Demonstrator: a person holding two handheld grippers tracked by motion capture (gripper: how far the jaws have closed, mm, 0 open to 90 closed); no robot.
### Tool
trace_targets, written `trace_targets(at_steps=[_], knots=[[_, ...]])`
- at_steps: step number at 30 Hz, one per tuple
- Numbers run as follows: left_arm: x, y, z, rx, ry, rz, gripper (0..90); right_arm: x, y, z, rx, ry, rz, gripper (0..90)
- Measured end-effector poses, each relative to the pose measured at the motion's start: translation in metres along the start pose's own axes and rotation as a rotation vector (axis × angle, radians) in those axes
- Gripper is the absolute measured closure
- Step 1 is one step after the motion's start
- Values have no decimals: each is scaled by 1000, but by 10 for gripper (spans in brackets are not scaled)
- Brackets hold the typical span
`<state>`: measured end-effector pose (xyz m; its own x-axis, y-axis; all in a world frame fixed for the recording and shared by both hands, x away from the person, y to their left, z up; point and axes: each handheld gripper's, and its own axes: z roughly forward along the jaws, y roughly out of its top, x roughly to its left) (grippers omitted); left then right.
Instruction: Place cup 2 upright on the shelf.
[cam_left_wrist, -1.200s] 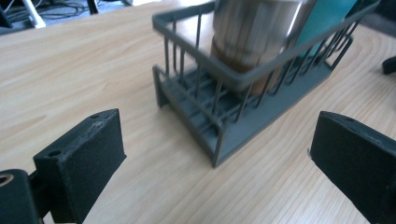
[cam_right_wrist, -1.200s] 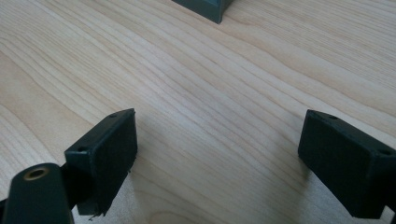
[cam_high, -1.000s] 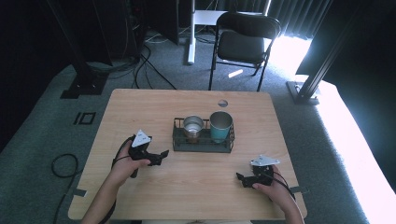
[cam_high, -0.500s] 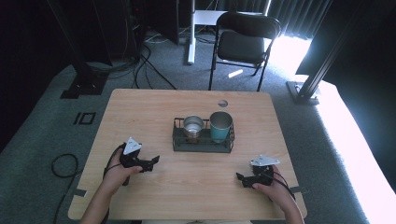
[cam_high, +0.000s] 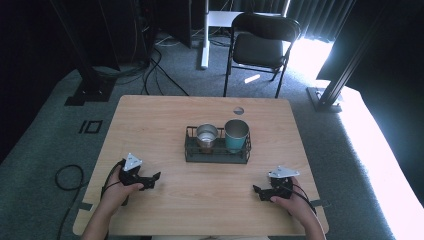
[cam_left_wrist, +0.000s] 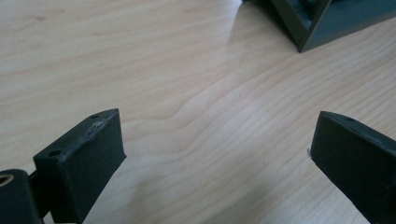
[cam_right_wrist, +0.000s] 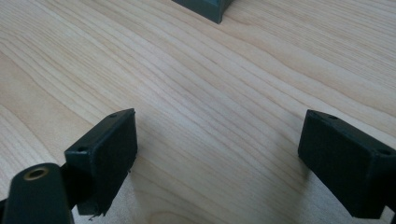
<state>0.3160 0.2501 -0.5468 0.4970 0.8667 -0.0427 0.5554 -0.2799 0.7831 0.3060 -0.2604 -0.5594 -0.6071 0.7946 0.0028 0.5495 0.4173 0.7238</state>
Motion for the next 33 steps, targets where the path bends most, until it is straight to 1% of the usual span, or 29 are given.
trace_targets(at_steps=[2,3,5,8,10,12,13,14,16,19,20,21,22,24,28,29,30,33], knots=[[2,-3,-2,6,6,-1,36,0,0,0,0,0,1,114],[2,-5,-3,1,9,-13,36,0,0,0,0,0,1,114],[4,-6,-5,-1,10,-17,36,0,0,0,0,0,0,114],[9,-13,-8,5,35,-41,36,0,0,0,0,0,0,114],[12,-16,-10,20,54,-37,36,0,0,0,0,-1,-1,114],[14,-18,-12,23,64,-58,36,0,0,0,0,0,-1,114],[15,-19,-13,22,71,-62,36,0,0,0,0,0,-1,114],[17,-20,-15,20,84,-70,36,0,0,0,0,0,-1,114],[18,-22,-17,39,103,-79,36,0,0,0,0,0,0,114],[22,-26,-20,55,112,-119,36,0,0,0,-1,0,-1,114],[23,-27,-21,69,120,-126,36,0,0,0,0,0,-1,114],[23,-28,-22,80,130,-128,36,0,0,0,-1,0,-1,114],[24,-29,-23,81,137,-140,36,0,0,0,-1,0,-1,114],[26,-32,-26,99,153,-143,36,0,0,0,-1,0,-1,114],[30,-38,-32,116,205,-157,37,0,0,0,-1,0,0,114],[30,-38,-32,116,205,-157,37,0,0,0,-1,0,0,114],[32,-40,-35,127,251,-172,37,0,0,0,-1,0,-1,114],[32,-40,-35,129,280,-193,36,0,0,0,-1,0,-1,114]])
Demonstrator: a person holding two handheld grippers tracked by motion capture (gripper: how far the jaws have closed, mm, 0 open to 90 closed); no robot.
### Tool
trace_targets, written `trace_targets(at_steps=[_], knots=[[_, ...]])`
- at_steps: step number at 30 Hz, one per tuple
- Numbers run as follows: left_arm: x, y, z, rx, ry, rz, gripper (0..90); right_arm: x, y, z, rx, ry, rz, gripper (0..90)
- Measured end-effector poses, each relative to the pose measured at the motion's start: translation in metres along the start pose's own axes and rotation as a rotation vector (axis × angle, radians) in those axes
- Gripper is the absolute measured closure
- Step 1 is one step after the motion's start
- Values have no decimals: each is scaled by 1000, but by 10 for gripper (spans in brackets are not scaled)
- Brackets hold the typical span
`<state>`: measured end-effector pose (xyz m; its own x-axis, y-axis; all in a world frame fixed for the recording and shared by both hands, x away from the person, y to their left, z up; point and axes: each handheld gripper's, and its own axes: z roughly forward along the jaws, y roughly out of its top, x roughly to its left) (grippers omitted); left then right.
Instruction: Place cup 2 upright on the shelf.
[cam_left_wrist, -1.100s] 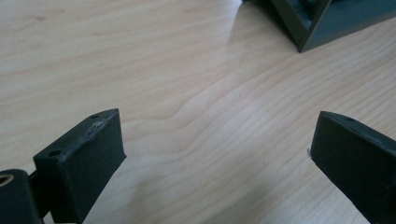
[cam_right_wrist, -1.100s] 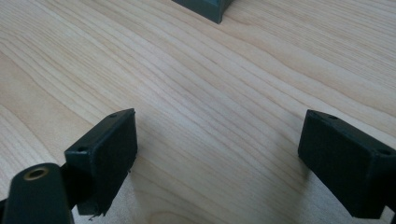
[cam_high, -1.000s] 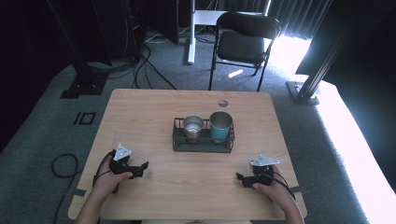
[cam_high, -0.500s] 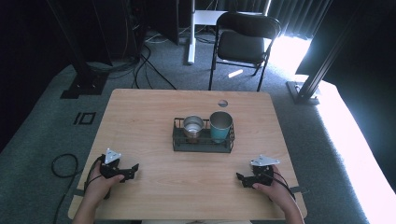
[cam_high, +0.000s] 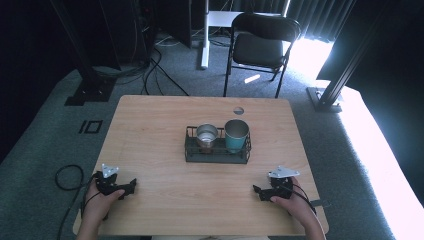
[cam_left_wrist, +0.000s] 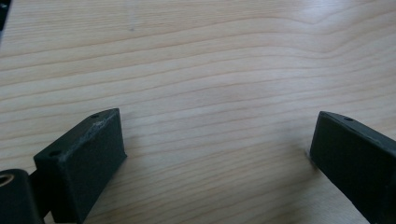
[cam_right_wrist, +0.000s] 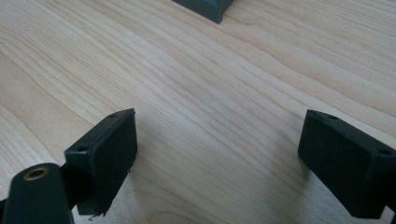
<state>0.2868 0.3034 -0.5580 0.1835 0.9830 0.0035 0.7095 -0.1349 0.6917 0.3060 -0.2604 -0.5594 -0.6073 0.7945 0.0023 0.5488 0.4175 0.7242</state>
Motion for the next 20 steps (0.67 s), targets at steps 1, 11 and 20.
trace_targets(at_steps=[1,11,20], knots=[[0,0,0,0,5,-6,36,0,0,0,0,0,0,114],[-5,2,2,-3,56,-58,32,0,0,0,0,0,0,114],[-5,2,2,-1,67,-70,32,0,0,0,0,0,0,114]])
